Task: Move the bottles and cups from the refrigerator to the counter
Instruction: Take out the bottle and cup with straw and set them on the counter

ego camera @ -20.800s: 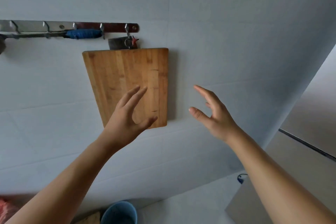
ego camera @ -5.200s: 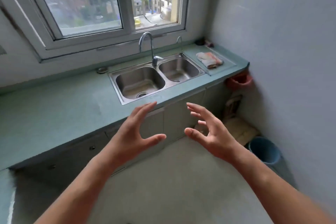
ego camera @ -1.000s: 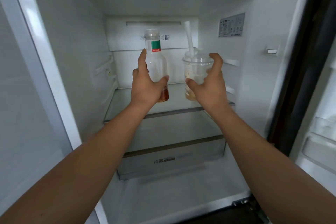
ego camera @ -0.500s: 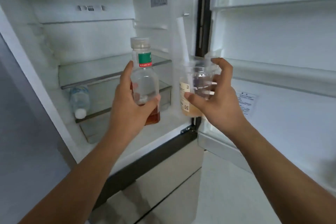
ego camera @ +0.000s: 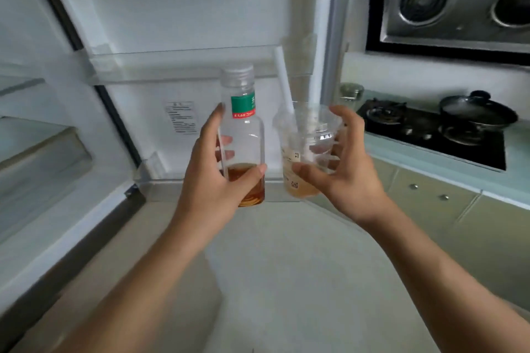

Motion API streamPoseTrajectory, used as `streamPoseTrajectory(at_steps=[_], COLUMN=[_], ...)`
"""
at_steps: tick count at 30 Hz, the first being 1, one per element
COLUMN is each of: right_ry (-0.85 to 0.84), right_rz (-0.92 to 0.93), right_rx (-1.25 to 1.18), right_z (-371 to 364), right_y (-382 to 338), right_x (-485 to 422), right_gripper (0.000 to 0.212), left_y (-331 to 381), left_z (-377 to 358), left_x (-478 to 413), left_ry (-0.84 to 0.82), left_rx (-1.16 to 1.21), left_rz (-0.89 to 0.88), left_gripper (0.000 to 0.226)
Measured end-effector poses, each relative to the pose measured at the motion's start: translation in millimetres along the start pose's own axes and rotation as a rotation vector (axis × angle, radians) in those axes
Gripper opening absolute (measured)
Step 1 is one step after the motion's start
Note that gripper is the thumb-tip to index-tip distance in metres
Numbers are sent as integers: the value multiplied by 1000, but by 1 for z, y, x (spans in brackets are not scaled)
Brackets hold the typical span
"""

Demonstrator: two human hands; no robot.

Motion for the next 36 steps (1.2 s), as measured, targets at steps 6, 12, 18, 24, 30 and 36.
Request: streamPoseTrajectory(at_steps=[6,12,18,24,30,36], right_ry=[168,325,452,574,653,746], right_rz=[-59,-124,-203,-253,-313,-399], right_rx=[86,179,254,321,397,446], right_z=[134,282,397,471,521,566], right_y=[57,110,152,193,246,311], right_x=[8,13,24,18,-15,-76], right_gripper=[90,89,90,91,91,91], left_y=[46,94,132,156,160,150], left_z=[-146,-299,-424,-519,-621,-736], left_x=[11,30,50,46,17,-30], left_ry=[-232,-396,-558,-663,-756,-860], left_rx=[116,212,292,343,396,452], left_rz=[-77,-118,-157,-203,-189,-217], left_gripper=[96,98,97,97,97,96])
Point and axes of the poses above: each hand's wrist, its own x-axis away from the middle knuckle, its own z-axis out of the back of the hand, y = z × x, the point moved 1 cm from there along -x, towards the middle knuckle, and after that the axes turned 7 degrees about y, right-handed, at the moved point
